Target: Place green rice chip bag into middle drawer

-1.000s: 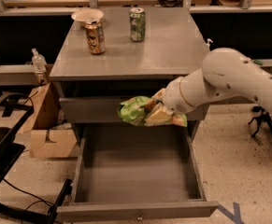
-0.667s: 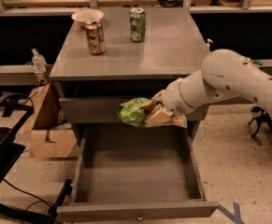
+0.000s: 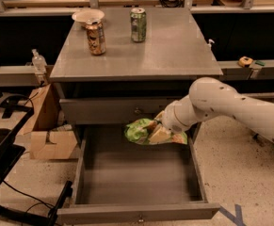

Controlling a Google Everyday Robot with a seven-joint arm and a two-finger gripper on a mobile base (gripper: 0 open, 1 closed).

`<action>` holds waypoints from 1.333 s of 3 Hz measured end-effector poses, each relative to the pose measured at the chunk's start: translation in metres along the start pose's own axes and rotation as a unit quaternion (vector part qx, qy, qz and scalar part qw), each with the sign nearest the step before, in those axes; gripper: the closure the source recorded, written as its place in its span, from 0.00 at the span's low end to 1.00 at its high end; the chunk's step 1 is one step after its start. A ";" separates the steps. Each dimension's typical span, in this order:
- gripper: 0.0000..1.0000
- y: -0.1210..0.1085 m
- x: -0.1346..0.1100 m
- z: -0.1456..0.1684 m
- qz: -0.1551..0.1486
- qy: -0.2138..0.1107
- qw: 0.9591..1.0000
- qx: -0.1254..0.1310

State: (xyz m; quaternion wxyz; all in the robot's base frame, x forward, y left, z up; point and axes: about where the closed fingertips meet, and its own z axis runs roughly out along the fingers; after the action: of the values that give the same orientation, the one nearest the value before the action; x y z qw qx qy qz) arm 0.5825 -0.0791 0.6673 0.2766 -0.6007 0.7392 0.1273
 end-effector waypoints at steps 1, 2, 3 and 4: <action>1.00 0.009 0.055 0.041 0.010 0.008 1.000 0.000; 1.00 0.007 0.098 0.083 0.029 0.013 0.999 0.000; 0.86 0.010 0.105 0.093 0.034 0.013 0.999 -0.005; 0.62 0.011 0.105 0.095 0.034 0.013 0.999 -0.007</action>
Offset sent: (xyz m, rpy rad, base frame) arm 0.0124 -0.0549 -0.1944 -0.0098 0.0667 -0.1007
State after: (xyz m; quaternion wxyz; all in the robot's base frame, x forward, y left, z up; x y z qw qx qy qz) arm 0.5829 -0.1128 0.5290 0.2583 -0.5786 0.7620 0.1335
